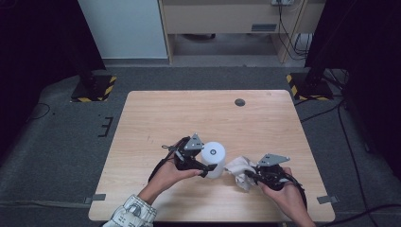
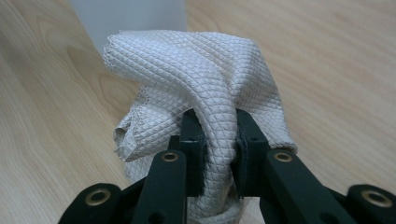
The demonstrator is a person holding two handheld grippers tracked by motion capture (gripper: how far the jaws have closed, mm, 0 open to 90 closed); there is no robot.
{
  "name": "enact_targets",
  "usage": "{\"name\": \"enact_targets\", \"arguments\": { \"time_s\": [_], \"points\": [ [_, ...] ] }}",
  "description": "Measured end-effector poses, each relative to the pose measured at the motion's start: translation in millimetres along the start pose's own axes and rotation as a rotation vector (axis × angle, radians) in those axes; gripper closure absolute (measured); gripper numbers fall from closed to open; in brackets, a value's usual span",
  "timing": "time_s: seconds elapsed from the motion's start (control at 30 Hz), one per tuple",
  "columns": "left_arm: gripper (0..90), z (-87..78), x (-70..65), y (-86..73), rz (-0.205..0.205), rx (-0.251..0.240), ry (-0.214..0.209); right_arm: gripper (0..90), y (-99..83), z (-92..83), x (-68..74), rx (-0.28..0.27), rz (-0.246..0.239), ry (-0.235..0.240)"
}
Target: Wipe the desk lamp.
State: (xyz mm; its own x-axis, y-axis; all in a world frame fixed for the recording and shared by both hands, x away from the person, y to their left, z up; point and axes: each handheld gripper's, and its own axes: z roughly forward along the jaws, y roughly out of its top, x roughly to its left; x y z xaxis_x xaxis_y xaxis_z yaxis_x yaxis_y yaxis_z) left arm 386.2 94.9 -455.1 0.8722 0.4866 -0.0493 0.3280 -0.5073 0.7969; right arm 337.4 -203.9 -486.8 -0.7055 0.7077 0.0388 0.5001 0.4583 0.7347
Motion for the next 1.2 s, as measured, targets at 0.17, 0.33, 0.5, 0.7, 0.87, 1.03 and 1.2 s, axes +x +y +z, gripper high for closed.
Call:
{"name": "enact_targets", "arguments": {
  "time_s": [0.17,0.33,0.5,0.7,0.87,1.03,1.2],
  "points": [
    [5.2,0.2,-0.8,-0.5,0.0,-0.002,-0.003,76.5,9.2,-4.4,-0.7,-0.038,0.014,0.023],
    [6.4,0.4,0.5,-2.4,-0.009,0.004,-0.006,76.5,21.4,-5.9,0.1,-0.067,0.01,0.044],
    [9.7,0.7,0.6,-3.9,-0.004,0.019,-0.019,76.5,38.9,-7.9,-4.1,-0.092,0.0,0.057],
    [11.8,0.3,0.3,-8.0,-0.003,0.032,-0.017,76.8,63.9,-14.4,-7.5,-0.153,-0.015,0.058],
    [12.4,1.0,1.3,-10.1,-0.015,0.035,-0.024,76.8,84.5,-13.0,-4.6,-0.165,-0.046,0.083],
    [12.6,1.0,0.9,-10.9,-0.015,0.027,-0.019,76.8,93.9,-0.7,-4.2,-0.142,-0.071,0.104],
    [12.9,2.6,1.1,-11.2,-0.008,0.034,-0.016,76.9,89.2,11.4,-5.5,-0.118,-0.076,0.115]
  ]
}}
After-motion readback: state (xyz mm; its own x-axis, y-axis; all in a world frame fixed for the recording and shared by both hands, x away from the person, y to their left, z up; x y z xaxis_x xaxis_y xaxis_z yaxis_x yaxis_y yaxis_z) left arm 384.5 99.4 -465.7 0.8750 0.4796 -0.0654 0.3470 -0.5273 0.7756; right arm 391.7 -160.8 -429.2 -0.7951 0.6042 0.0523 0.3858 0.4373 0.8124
